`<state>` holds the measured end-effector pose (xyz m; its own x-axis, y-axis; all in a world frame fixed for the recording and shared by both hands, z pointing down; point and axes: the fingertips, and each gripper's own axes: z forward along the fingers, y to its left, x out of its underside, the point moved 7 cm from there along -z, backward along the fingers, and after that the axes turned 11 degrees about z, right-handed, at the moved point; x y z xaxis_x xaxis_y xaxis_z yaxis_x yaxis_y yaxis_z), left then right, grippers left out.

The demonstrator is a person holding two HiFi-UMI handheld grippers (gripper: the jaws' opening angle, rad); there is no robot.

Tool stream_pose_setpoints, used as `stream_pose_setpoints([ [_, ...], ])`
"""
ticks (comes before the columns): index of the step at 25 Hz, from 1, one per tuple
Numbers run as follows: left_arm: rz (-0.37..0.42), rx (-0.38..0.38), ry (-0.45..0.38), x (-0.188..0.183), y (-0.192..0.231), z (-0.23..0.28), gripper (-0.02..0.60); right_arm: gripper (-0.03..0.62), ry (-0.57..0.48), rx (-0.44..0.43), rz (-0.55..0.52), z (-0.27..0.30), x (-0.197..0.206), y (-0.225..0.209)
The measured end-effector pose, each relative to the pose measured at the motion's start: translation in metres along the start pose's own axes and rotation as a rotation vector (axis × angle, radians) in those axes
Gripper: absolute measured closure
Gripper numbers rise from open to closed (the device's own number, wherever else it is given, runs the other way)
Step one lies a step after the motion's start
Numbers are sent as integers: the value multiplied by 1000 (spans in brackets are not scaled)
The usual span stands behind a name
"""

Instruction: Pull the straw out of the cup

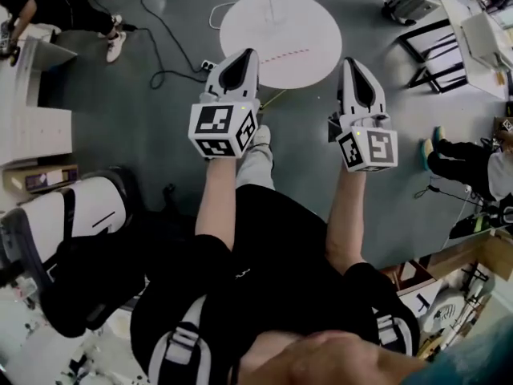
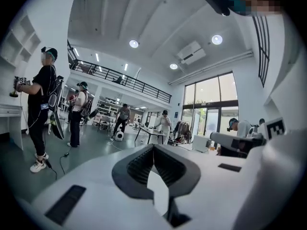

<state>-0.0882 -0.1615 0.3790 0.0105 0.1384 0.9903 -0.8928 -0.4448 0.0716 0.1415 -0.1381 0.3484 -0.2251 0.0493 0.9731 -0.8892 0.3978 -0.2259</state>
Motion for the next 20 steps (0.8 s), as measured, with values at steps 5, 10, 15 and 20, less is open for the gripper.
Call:
stream_pose_setpoints([
  [5,-2,18,5,4,34,53,572,577,-95,39,-43,53,-19,-13],
  [10,18,-1,19,0,73,85,572,577,-84,50,-57,115,-30,-19],
  [15,20,-49,27,3,115,106,572,578,-52,41,-59,165,-15,-10],
  [20,25,-35,52,5,130,128,572,577,-35,58,-61,190,-7,-17],
])
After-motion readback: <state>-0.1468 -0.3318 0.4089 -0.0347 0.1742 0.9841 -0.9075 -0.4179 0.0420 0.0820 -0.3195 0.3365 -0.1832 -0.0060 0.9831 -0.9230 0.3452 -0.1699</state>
